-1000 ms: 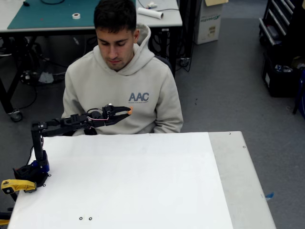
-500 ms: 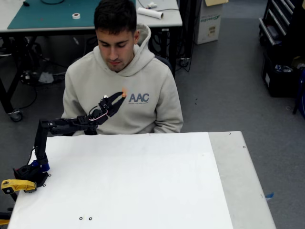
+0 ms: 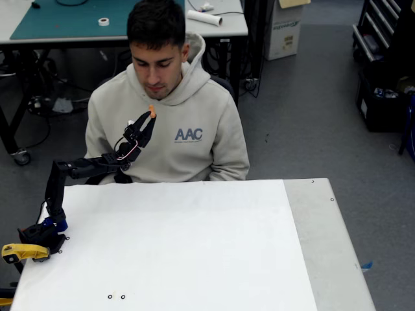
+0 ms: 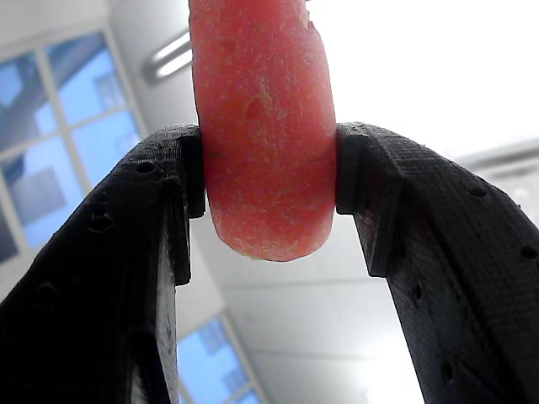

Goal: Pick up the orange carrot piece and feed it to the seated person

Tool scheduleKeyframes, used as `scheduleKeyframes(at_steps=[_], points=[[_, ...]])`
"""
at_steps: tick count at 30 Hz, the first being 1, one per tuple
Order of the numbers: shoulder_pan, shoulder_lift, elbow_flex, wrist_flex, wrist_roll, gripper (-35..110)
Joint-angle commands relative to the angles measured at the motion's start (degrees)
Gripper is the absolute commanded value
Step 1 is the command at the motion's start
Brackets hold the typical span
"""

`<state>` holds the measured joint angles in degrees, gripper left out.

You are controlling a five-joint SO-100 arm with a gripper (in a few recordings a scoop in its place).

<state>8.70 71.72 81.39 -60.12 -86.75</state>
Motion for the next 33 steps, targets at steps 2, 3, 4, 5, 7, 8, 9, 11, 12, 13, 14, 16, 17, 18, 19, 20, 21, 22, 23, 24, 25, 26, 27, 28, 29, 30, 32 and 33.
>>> scheduleKeyframes(at_steps=[2,3,4,5,7,8,9,11,12,13,14,16,17,18,19,20,21,22,23,24,25,26,27,28,29,30,32,33], points=[[0.6,3.8,-4.7,-2.4,-0.7,-3],[0.6,3.8,-5.0,-2.5,-0.7,-3],[0.6,3.8,-5.8,-2.6,-0.7,-3],[0.6,3.8,-7.1,-2.5,-0.7,-3],[0.6,3.1,-10.3,-1.8,-0.7,-3],[0.6,2.9,-11.9,-1.8,-0.7,-3],[0.6,2.8,-12.7,-1.8,-0.7,-3],[0.6,2.7,-14.0,-1.8,-0.7,-3],[0.5,2.7,-13.9,-1.8,-0.7,-3],[0.4,2.7,-13.7,-1.8,-0.7,-3],[-0.2,2.7,-13.4,-1.8,-0.7,-3],[-1.0,2.7,-12.8,-1.8,-0.7,-3],[-1.4,2.7,-12.6,-1.8,-0.8,-3],[-1.7,2.7,-12.4,-1.8,-0.8,-3],[-1.7,2.7,-12.3,-1.8,-0.8,-3],[-1.7,2.7,-12.2,-1.8,-0.8,-3],[-1.7,2.7,-12.2,-1.8,-0.8,-3],[-1.7,2.7,-12.2,-1.8,-0.8,-3],[-1.7,2.7,-12.2,-1.8,-0.8,-3],[-1.7,2.7,-12.2,-1.8,-0.8,-3],[-1.7,2.7,-12.2,-1.8,-0.8,-3],[-1.7,2.7,-12.2,-1.8,-0.8,-3],[-1.7,2.7,-12.2,-1.8,-0.8,-3],[-1.7,2.7,-12.2,-1.8,-0.8,-3],[-1.7,2.6,-12.2,-1.8,-0.8,-3],[-1.7,2.6,-12.2,-1.8,-0.8,-3],[-1.7,2.5,-11.9,-1.8,-0.8,-3],[-1.7,2.1,-11.8,-1.8,-0.8,-3]])
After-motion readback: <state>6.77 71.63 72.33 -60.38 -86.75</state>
